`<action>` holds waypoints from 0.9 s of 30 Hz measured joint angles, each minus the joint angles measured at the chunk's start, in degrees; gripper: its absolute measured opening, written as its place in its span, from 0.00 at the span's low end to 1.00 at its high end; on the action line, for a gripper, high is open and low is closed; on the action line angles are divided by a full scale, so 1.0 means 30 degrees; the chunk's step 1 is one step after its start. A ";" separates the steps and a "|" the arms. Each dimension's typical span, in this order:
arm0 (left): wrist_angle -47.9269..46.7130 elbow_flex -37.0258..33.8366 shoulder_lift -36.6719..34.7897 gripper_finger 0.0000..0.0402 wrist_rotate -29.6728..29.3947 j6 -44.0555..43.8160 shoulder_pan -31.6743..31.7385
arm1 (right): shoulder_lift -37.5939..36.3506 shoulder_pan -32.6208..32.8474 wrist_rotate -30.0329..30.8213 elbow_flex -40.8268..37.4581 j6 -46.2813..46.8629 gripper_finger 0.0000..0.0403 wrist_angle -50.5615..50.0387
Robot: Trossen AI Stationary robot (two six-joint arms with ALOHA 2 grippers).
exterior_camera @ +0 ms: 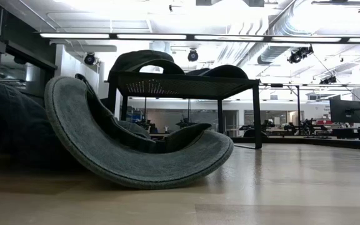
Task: Pick & Place hat
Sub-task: Stack the dark blue cap on top of the dark blue cap on the shelf
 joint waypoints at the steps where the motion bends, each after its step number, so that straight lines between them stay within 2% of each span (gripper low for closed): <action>1: -0.0629 0.0015 -0.0090 0.01 -0.0680 0.0402 -0.0001 | -0.0049 0.0189 0.0396 0.0006 -0.0099 0.45 -0.0208; 13: -0.4846 0.0008 -0.0287 0.01 -0.6472 0.2826 0.0006 | -0.0052 0.1434 0.4005 0.0007 -0.2649 0.45 -0.1056; 20: -0.5899 0.0008 -0.0315 0.01 -0.8181 0.3090 -0.0001 | -0.0066 0.2120 0.6677 0.0007 -0.3206 0.45 -0.2222; 27: -0.6637 0.0001 -0.0404 0.01 -0.9518 0.3156 0.0021 | -0.0074 0.2507 0.7659 0.0007 -0.3991 0.45 -0.2337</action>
